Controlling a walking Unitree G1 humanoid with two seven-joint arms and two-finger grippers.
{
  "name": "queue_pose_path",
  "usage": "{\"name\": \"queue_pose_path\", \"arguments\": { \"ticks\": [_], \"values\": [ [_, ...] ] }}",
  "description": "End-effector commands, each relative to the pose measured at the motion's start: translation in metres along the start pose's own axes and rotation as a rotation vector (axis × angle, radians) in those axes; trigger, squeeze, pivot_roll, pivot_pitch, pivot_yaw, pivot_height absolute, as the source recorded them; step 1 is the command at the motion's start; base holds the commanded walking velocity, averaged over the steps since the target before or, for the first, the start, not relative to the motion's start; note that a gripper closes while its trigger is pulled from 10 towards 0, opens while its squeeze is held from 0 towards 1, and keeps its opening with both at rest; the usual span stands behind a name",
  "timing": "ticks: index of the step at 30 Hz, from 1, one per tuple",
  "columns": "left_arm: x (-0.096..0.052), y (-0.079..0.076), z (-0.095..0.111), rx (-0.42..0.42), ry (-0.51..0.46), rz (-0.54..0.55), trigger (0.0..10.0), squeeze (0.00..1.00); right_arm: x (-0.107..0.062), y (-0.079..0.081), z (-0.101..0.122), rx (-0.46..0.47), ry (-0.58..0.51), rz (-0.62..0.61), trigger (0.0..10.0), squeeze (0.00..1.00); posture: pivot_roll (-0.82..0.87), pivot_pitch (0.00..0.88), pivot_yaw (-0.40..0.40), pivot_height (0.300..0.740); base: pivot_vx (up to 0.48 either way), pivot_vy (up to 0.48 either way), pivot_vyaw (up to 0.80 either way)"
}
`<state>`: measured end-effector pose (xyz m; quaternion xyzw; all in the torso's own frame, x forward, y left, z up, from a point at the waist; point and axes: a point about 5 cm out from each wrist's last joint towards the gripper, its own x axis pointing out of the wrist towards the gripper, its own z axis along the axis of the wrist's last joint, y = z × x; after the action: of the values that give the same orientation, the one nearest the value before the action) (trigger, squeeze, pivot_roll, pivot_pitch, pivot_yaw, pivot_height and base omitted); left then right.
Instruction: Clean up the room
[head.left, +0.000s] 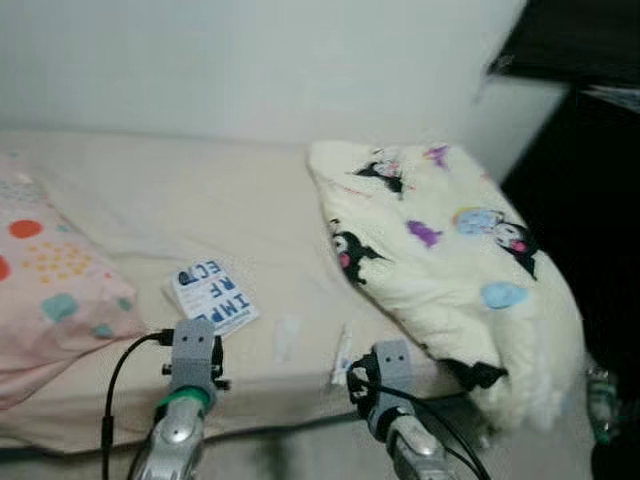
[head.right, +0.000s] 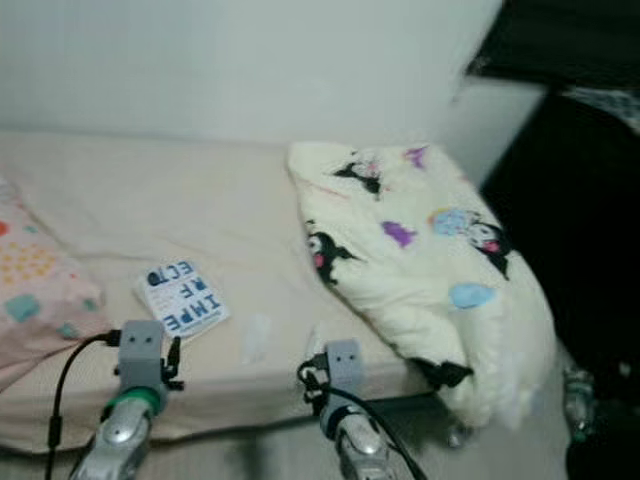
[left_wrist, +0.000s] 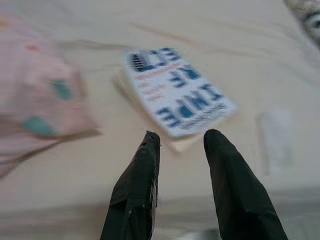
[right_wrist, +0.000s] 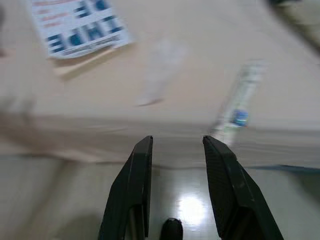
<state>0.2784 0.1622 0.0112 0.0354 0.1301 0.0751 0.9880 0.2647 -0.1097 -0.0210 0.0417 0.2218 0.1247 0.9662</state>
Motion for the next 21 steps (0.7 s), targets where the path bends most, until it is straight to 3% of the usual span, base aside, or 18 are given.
{"name": "queue_pose_path", "arguments": {
  "ticks": [1, 13, 21],
  "values": [
    [-0.0035, -0.0023, -0.0063, 0.004, 0.021, -0.001, 10.0, 0.0, -0.0021, -0.0055, -0.0038, -0.008, 0.023, -0.012, 10.0, 0.0, 0.07, 0.0, -0.057, 0.74, 0.0, 0.0, 0.0],
    [-0.0031, 0.0013, -0.0056, 0.021, 0.015, 0.054, 10.0, 0.0, -0.0015, -0.0052, -0.0024, -0.053, 0.027, 0.015, 10.0, 0.0, 0.07, 0.0, -0.06, 0.74, 0.0, 0.0, 0.0],
    [-0.0024, 0.0019, -0.006, -0.006, 0.023, 0.063, 10.0, 0.0, -0.0004, -0.0015, -0.0011, -0.052, 0.02, 0.03, 10.0, 0.0, 0.07, 0.0, -0.061, 0.74, 0.0, 0.0, 0.73]
  ]
}}
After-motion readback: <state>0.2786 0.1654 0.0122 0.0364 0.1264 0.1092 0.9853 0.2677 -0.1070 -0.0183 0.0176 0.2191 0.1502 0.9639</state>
